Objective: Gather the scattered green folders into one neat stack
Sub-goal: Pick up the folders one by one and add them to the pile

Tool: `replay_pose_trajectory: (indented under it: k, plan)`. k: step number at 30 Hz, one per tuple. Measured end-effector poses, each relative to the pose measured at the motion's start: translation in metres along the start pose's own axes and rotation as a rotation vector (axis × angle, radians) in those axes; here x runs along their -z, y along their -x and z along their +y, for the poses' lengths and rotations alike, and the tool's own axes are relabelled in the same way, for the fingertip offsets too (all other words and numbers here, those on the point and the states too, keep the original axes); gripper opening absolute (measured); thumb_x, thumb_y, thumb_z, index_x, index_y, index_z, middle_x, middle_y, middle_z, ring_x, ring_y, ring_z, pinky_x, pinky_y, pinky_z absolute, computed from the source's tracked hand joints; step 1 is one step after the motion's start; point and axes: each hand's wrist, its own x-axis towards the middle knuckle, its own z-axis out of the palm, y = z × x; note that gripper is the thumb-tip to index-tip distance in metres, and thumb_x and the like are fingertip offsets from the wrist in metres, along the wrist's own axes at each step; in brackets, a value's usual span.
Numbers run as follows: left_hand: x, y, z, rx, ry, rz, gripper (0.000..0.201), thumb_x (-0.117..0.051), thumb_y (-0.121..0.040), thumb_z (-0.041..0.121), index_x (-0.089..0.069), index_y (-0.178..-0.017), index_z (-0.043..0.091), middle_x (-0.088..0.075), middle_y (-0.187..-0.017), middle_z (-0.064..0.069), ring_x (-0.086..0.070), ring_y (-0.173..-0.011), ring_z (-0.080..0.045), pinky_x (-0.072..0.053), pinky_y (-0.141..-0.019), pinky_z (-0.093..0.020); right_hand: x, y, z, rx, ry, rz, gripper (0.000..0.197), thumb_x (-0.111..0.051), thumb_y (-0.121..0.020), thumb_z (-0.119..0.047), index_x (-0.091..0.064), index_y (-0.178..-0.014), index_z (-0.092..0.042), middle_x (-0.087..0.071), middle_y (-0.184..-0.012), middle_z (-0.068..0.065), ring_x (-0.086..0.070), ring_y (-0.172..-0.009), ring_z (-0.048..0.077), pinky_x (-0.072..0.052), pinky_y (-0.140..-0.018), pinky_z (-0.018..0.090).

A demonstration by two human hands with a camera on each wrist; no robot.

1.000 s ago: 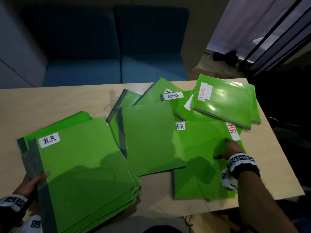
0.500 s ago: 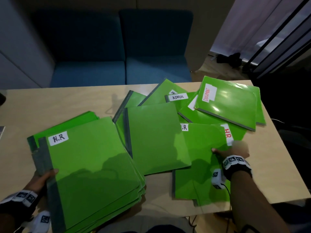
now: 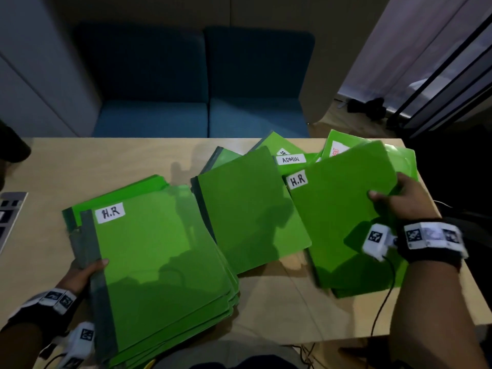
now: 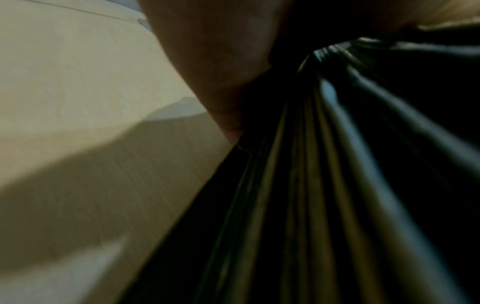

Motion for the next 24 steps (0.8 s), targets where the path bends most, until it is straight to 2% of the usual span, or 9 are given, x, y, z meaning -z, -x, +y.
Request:
replay_pose_trajectory:
  k: [5, 7, 9, 10, 12, 15, 18, 21, 24]
  plan:
    - [0.003, 0.002, 0.001, 0.010, 0.051, -0.037, 0.055, -0.065, -0.087, 0.008, -0.044, -0.138, 0.001, -0.057, -0.129, -0.025, -0.056, -0.114, -0.042, -0.045, -0.094, -0.048, 0.037, -0.001, -0.041, 0.211, 0.026, -0.012, 0.029, -0.079, -0.079, -0.021, -0.065, -0.100, -0.036, -0.072, -0.104, 0.003, -0.070, -0.090, 0.026, -0.056, -0.084, 0.053]
    - [0.001, 0.006, 0.003, 0.011, 0.051, -0.032, 0.058, -0.066, -0.086, 0.007, -0.041, -0.139, 0.000, -0.056, -0.128, -0.026, -0.056, -0.114, -0.043, -0.044, -0.094, -0.047, 0.050, 0.004, -0.061, 0.280, 0.072, -0.019, 0.036, -0.081, -0.070, -0.049, -0.062, -0.101, -0.048, -0.072, -0.094, -0.017, -0.069, -0.082, 0.003, -0.061, -0.072, 0.033]
    - [0.000, 0.009, 0.004, 0.009, 0.050, -0.025, 0.066, -0.071, -0.082, 0.008, -0.039, -0.139, -0.001, -0.056, -0.127, -0.026, -0.056, -0.111, -0.041, -0.045, -0.093, -0.046, 0.048, 0.011, -0.084, 0.296, 0.125, -0.044, 0.032, -0.080, -0.070, -0.048, -0.057, -0.091, -0.058, -0.064, -0.086, -0.037, -0.061, -0.077, -0.012, -0.050, -0.064, 0.003]
    - [0.000, 0.011, 0.004, 0.013, 0.056, -0.025, 0.072, -0.075, -0.078, 0.010, -0.039, -0.139, -0.001, -0.056, -0.127, -0.027, -0.057, -0.109, -0.040, -0.046, -0.092, -0.046, 0.037, 0.017, -0.094, 0.312, 0.084, -0.071, 0.034, -0.080, -0.072, -0.041, -0.058, -0.092, -0.057, -0.064, -0.086, -0.037, -0.061, -0.078, -0.012, -0.048, -0.067, 0.001]
    - [0.000, 0.014, 0.007, -0.005, 0.059, -0.010, 0.071, -0.075, -0.079, 0.008, -0.039, -0.138, -0.002, -0.056, -0.127, -0.029, -0.058, -0.104, -0.037, -0.046, -0.089, -0.044, -0.004, 0.017, -0.099, 0.381, -0.150, -0.164, 0.038, -0.075, -0.081, -0.023, -0.063, -0.113, -0.039, -0.072, -0.098, -0.020, -0.069, -0.083, 0.000, -0.058, -0.069, 0.019]
    - [-0.002, 0.017, 0.007, -0.017, 0.038, -0.015, 0.063, -0.067, -0.086, 0.005, -0.036, -0.141, -0.001, -0.056, -0.128, -0.024, -0.056, -0.104, -0.033, -0.045, -0.090, -0.041, -0.103, 0.014, -0.094, 0.245, -0.338, -0.364, 0.041, -0.066, -0.084, 0.003, -0.061, -0.122, -0.012, -0.076, -0.096, 0.000, -0.072, -0.080, 0.017, -0.061, -0.073, 0.037]
    - [-0.003, 0.020, 0.009, -0.042, 0.047, -0.026, 0.078, -0.079, -0.074, 0.016, -0.038, -0.139, -0.001, -0.058, -0.125, -0.022, -0.057, -0.102, -0.033, -0.045, -0.087, -0.039, -0.203, 0.028, -0.078, 0.052, -0.394, -0.498, 0.029, -0.065, -0.085, 0.003, -0.063, -0.112, -0.005, -0.076, -0.081, 0.002, -0.071, -0.074, 0.022, -0.059, -0.065, 0.035]
    - [0.001, 0.022, 0.010, -0.052, -0.021, -0.030, 0.104, -0.079, -0.051, 0.038, -0.039, -0.140, 0.002, -0.058, -0.126, -0.023, -0.058, -0.100, -0.032, -0.046, -0.086, -0.037, -0.275, 0.053, -0.059, -0.079, -0.378, -0.543, 0.021, -0.070, -0.082, 0.003, -0.063, -0.100, -0.007, -0.072, -0.094, 0.017, -0.067, -0.080, 0.030, -0.058, -0.068, 0.038]
    - [0.008, 0.016, 0.005, -0.060, -0.130, -0.046, 0.128, -0.079, -0.040, 0.062, -0.032, -0.145, 0.007, -0.055, -0.133, -0.018, -0.057, -0.110, -0.032, -0.046, -0.097, -0.040, -0.318, 0.069, -0.047, -0.097, -0.224, -0.496, 0.035, -0.074, -0.080, -0.002, -0.058, -0.111, -0.008, -0.070, -0.102, 0.011, -0.069, -0.086, 0.025, -0.056, -0.062, 0.028]
